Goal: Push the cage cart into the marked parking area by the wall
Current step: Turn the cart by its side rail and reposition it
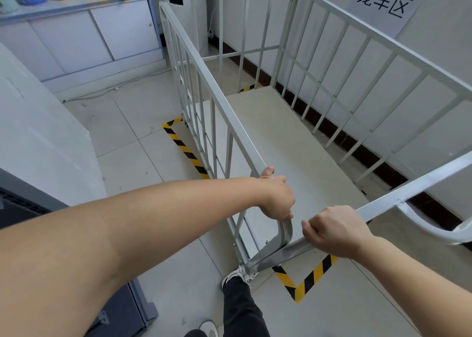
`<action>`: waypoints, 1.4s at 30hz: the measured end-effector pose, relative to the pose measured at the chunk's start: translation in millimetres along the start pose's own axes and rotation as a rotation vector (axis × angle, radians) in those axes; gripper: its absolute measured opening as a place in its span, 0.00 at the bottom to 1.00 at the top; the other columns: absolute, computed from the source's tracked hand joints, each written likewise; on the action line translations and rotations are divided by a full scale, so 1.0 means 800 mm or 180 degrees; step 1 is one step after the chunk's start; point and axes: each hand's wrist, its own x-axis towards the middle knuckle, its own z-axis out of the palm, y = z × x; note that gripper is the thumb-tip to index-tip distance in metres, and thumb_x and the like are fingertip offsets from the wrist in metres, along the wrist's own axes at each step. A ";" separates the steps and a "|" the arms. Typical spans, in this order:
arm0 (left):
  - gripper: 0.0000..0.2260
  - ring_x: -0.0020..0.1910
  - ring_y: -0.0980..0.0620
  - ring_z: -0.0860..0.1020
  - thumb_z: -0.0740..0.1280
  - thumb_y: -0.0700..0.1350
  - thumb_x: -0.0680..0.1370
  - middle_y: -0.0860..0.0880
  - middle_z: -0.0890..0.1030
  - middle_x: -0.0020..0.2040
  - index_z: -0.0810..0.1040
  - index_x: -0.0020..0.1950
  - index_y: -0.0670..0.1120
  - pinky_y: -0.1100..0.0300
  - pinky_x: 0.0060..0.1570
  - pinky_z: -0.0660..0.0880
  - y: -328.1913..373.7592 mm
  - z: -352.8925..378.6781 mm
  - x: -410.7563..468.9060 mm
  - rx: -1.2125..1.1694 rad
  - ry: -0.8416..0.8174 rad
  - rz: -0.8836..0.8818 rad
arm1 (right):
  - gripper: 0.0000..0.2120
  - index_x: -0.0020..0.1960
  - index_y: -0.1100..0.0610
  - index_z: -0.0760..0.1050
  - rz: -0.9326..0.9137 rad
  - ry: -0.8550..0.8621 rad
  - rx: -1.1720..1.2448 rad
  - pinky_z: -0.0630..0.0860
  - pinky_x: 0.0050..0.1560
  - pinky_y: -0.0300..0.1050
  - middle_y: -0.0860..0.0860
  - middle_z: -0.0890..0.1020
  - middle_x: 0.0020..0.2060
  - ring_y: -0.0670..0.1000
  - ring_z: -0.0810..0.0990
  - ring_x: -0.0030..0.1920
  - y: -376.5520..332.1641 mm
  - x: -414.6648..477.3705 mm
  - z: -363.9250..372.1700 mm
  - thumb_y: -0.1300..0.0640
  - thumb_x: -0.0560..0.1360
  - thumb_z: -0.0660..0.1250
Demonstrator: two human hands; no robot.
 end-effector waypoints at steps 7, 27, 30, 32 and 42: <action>0.20 0.68 0.40 0.61 0.51 0.53 0.83 0.44 0.75 0.60 0.76 0.58 0.43 0.33 0.69 0.46 -0.001 0.001 0.002 -0.0004 0.0018 0.0026 | 0.26 0.26 0.56 0.62 0.0003 0.0004 -0.0019 0.68 0.30 0.43 0.50 0.67 0.22 0.49 0.67 0.24 0.000 0.000 0.001 0.45 0.79 0.47; 0.19 0.66 0.42 0.63 0.51 0.53 0.83 0.45 0.76 0.58 0.77 0.57 0.44 0.35 0.70 0.47 -0.001 0.003 0.000 -0.0028 0.0108 0.0037 | 0.27 0.27 0.56 0.63 0.0003 0.0023 -0.0048 0.64 0.29 0.42 0.51 0.67 0.23 0.49 0.66 0.24 -0.001 0.000 -0.001 0.45 0.79 0.46; 0.19 0.67 0.42 0.63 0.51 0.53 0.83 0.45 0.76 0.58 0.77 0.57 0.44 0.35 0.70 0.47 -0.003 0.004 0.001 -0.0033 0.0119 0.0024 | 0.27 0.26 0.56 0.63 -0.0002 0.0039 -0.0026 0.67 0.30 0.42 0.50 0.68 0.23 0.49 0.67 0.24 -0.001 0.001 -0.001 0.44 0.79 0.46; 0.19 0.67 0.42 0.63 0.51 0.53 0.83 0.45 0.76 0.58 0.77 0.58 0.44 0.35 0.70 0.47 -0.002 0.004 0.002 -0.0042 0.0140 0.0015 | 0.27 0.26 0.56 0.64 0.0010 0.0069 -0.0050 0.69 0.30 0.44 0.50 0.69 0.23 0.50 0.68 0.24 -0.001 0.001 0.001 0.45 0.79 0.46; 0.19 0.66 0.43 0.63 0.51 0.54 0.83 0.46 0.76 0.57 0.76 0.58 0.44 0.35 0.69 0.48 -0.004 0.004 0.005 -0.0027 0.0134 -0.0055 | 0.27 0.27 0.58 0.65 -0.0051 0.0212 -0.0047 0.70 0.30 0.45 0.52 0.71 0.23 0.52 0.74 0.26 0.004 0.006 0.008 0.44 0.78 0.46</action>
